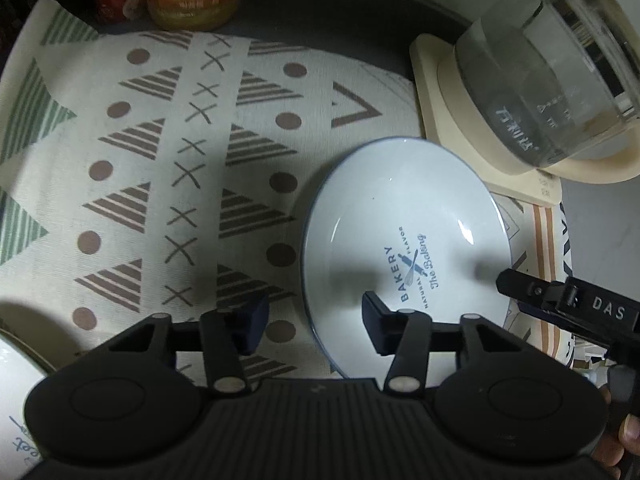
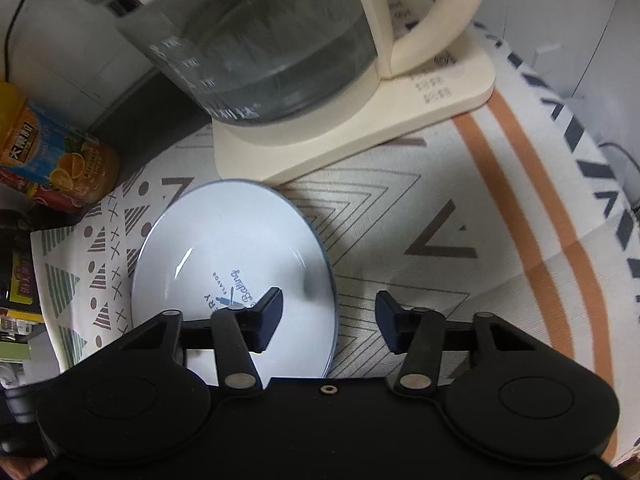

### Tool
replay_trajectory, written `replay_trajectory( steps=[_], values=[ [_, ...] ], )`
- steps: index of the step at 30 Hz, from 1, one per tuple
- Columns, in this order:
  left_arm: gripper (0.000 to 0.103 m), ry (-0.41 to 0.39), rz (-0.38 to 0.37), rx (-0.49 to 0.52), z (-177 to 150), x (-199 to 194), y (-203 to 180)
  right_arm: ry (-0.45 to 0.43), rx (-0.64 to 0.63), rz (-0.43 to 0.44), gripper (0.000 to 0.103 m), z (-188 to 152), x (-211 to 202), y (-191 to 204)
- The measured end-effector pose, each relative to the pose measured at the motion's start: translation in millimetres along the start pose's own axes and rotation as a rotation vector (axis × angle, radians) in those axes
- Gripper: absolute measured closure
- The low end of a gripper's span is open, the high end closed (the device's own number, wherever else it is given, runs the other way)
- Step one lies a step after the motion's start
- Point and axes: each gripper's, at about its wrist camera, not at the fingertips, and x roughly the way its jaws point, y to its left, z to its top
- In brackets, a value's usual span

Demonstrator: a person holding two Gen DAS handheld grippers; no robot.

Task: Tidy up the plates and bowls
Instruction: 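Close both tools on the rim of the 'Bakery' plate, then lift the 'Bakery' plate and carry it over the plate stack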

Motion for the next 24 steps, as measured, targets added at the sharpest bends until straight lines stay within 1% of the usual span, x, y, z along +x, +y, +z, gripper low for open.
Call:
replay_trajectory(
  steps=[2, 4, 6, 8, 9, 10, 11, 12, 14, 15, 18, 21, 24],
  values=[
    [0.058, 0.015, -0.007, 0.002, 0, 4, -1, 0.023, 0.003, 0.000, 0.062, 1, 5, -1],
    [0.059, 0.029, -0.014, 0.005, -2, 7, -3, 0.051, 0.004, 0.006, 0.063, 1, 11, -1],
    [0.060, 0.024, -0.013, 0.011, -3, 7, -6, 0.079, 0.010, 0.012, 0.064, 0, 18, -2],
    [0.061, 0.028, -0.023, 0.008, -3, 7, -8, 0.080, -0.002, 0.011, 0.064, 0, 18, 0],
    [0.065, 0.032, -0.028, 0.006, -3, 7, -8, 0.082, -0.009, 0.010, 0.065, 0, 19, 1],
    [0.067, 0.039, -0.036, 0.003, -4, 8, -8, 0.081, -0.016, 0.017, 0.068, 0, 19, 2],
    [0.070, 0.041, -0.038, -0.001, -5, 9, -9, 0.082, -0.023, 0.028, 0.078, 1, 20, 3],
    [0.075, 0.041, -0.039, -0.001, -6, 9, -10, 0.089, -0.024, 0.039, 0.081, 0, 22, 3],
    [0.076, 0.043, -0.043, -0.010, -7, 9, -10, 0.077, -0.021, 0.044, 0.083, 0, 21, 2],
    [0.077, 0.043, -0.041, -0.015, -6, 10, -10, 0.059, -0.025, 0.058, 0.083, -1, 19, 1],
    [0.082, 0.040, -0.038, -0.019, -5, 9, -8, 0.004, -0.035, 0.103, 0.087, -3, 7, -2],
    [0.082, 0.010, -0.046, -0.012, -5, 1, -6, -0.047, -0.042, 0.159, 0.090, -5, -5, -3],
    [0.082, -0.024, -0.057, -0.024, -3, -11, 0, -0.085, -0.063, 0.173, 0.091, -7, -16, 4]
  ],
)
